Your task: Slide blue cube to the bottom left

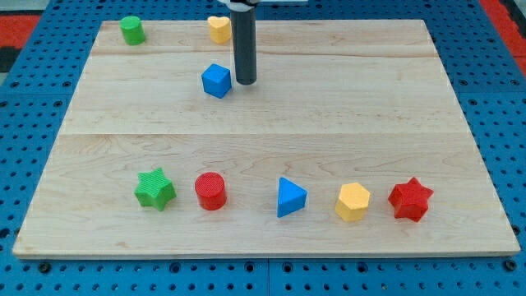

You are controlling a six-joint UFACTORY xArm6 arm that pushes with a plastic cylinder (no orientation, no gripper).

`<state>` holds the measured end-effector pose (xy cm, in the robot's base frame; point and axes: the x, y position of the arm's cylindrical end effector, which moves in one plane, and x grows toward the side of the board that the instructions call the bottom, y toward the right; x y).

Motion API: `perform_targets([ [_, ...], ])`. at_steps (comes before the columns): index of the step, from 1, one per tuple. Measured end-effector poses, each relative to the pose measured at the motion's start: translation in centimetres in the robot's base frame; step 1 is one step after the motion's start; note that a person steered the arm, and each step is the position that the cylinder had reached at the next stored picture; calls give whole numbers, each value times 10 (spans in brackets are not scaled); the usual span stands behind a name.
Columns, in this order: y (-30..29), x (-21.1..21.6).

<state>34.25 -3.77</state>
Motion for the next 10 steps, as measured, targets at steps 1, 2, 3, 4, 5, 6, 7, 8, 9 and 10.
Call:
perform_targets([
  [1,-43,-4],
  [2,-49,-26],
  [3,-47,-50],
  [4,-83,-20],
  [5,-108,11],
  [6,-123,47],
  [7,-132,76],
  [8,-139,102],
  [9,-166,57],
  [10,-170,72],
])
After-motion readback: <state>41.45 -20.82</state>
